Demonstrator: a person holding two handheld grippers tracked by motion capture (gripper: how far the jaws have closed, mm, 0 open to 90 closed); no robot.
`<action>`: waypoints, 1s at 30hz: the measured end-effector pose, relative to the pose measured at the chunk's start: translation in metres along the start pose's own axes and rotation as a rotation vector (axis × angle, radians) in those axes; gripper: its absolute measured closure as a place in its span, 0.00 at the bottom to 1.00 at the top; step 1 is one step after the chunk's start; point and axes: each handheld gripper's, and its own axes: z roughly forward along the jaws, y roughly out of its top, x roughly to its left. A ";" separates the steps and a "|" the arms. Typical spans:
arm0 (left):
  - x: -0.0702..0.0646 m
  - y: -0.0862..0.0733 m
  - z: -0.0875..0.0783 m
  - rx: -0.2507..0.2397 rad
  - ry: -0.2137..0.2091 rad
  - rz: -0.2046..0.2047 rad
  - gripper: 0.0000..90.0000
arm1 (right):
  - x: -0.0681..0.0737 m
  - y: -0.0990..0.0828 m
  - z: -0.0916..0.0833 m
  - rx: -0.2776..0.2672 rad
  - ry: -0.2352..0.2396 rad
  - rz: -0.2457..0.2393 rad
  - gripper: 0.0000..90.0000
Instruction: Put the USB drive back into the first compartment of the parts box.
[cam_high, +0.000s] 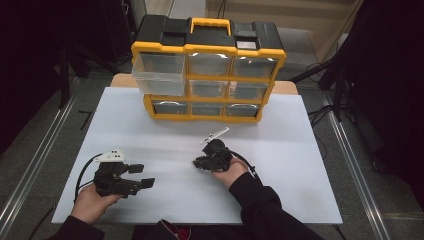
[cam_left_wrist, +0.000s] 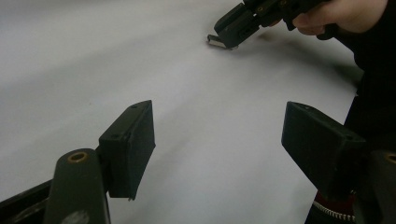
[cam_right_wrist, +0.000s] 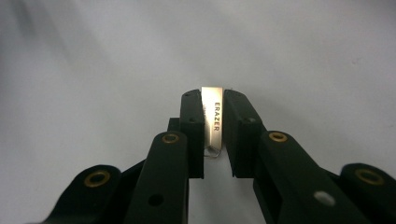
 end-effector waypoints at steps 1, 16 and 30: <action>0.000 0.000 0.000 0.000 0.000 0.000 0.30 | -0.001 0.000 0.000 0.002 0.004 -0.001 0.85; 0.000 0.000 0.000 0.000 -0.003 -0.003 0.30 | -0.005 0.006 -0.013 0.017 0.065 0.004 0.85; 0.002 0.000 0.000 -0.013 -0.018 -0.016 0.30 | -0.008 0.016 -0.035 0.010 0.112 -0.012 0.85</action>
